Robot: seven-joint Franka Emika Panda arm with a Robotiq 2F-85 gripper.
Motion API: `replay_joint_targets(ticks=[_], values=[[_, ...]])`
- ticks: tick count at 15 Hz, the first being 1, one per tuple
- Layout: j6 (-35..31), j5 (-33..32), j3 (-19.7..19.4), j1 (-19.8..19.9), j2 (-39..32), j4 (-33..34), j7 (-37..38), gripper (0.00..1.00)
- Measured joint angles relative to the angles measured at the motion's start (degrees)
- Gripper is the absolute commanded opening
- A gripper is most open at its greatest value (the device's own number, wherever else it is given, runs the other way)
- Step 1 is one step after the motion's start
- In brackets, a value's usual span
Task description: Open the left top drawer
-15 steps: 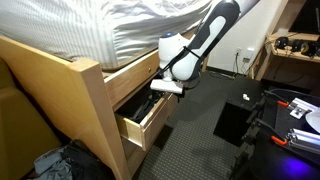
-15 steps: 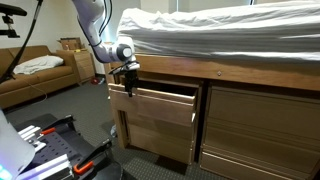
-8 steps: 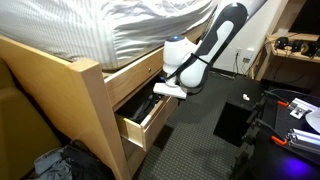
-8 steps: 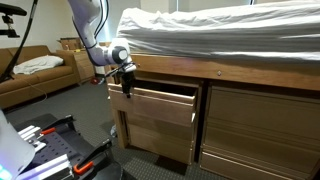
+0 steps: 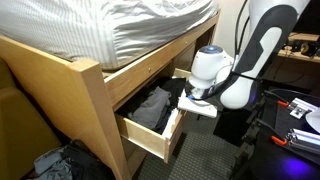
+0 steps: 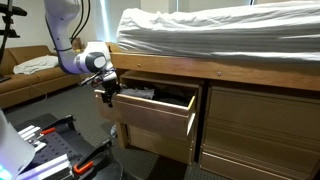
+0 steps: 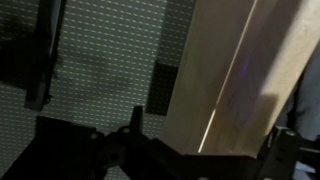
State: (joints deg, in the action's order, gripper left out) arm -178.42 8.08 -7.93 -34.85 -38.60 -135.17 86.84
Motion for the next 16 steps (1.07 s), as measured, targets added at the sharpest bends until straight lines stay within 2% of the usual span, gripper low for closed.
replay_joint_targets(ticks=[3,16], values=[[-0.04,0.38,0.71,-0.34,1.65,-2.88,0.00,1.00],[-0.04,0.41,0.74,-0.34,1.65,-2.88,0.00,1.00]])
